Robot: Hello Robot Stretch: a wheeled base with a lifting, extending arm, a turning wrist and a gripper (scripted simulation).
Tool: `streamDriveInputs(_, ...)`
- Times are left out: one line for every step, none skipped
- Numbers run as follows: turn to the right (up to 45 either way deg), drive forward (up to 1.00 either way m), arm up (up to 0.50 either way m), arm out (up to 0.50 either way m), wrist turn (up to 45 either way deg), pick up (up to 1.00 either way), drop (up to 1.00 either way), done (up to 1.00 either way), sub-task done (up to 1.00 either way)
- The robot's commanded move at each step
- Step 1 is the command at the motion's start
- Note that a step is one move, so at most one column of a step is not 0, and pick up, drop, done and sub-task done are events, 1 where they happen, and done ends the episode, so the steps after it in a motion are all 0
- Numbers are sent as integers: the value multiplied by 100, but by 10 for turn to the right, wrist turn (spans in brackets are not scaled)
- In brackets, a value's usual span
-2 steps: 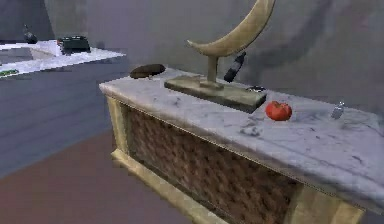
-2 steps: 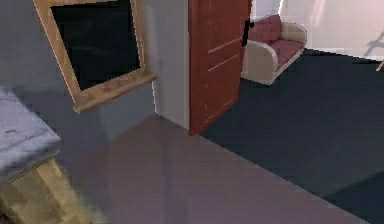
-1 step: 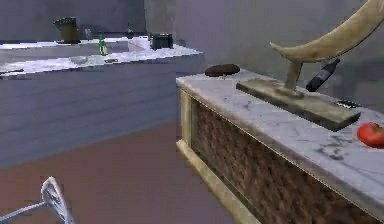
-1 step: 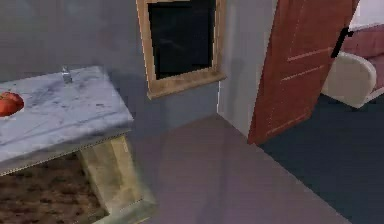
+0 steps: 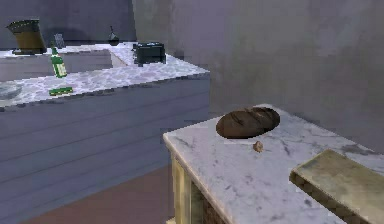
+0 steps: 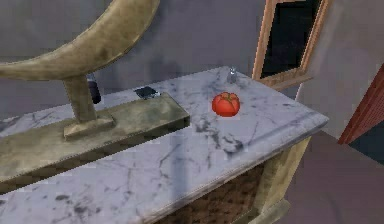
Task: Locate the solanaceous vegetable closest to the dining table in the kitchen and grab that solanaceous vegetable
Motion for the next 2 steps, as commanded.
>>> streamDriveInputs(90,0,0,0,0,0,0,0,0)
streamDriveInputs(0,0,50,0,0,0,0,0,0)
